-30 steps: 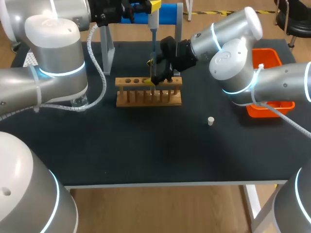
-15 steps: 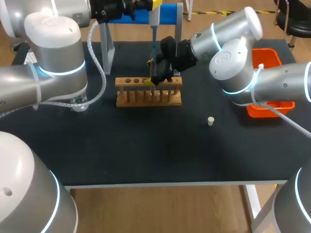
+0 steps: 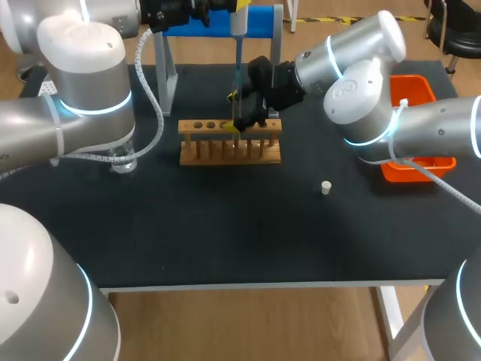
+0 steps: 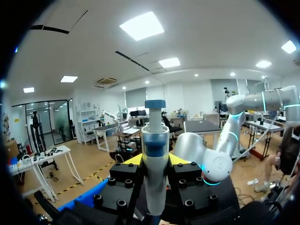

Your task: Invert the test tube, pick up the pipette, mount the tip to pipette, aspirate from beaker and dispense into the tube, eject the tip, return the pipette, and cap with the stopper.

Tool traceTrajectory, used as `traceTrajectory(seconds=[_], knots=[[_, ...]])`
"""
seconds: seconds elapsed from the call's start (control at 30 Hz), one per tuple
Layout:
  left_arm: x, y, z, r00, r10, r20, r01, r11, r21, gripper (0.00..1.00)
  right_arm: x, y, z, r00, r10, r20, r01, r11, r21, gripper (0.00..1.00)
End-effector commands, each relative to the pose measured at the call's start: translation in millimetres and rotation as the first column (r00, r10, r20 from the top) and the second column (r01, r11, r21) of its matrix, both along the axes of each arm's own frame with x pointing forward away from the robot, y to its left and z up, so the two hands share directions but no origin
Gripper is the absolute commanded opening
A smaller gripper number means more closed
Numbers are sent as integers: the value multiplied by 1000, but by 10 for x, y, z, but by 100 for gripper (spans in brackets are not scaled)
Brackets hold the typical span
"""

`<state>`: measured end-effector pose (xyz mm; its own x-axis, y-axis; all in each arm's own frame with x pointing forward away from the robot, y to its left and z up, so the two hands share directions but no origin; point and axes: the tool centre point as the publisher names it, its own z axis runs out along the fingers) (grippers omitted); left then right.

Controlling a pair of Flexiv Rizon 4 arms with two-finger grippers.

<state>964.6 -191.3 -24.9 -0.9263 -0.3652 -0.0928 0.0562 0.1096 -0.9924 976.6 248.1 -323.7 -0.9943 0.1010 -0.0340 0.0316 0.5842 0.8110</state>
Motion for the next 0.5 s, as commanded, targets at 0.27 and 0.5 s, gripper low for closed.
traceTrajectory(seconds=[0.27, 0.5], knots=[[17, 10, 90, 1000, -7, 2, 7, 1000, 14, 0, 7, 1, 3, 1000, 2, -1, -2, 1000, -2, 100], [-1, 22, 141, 1000, -4, 4, 4, 1000, 15, 0, 7, 1, 3, 1000, 2, -1, -2, 1000, -2, 100]])
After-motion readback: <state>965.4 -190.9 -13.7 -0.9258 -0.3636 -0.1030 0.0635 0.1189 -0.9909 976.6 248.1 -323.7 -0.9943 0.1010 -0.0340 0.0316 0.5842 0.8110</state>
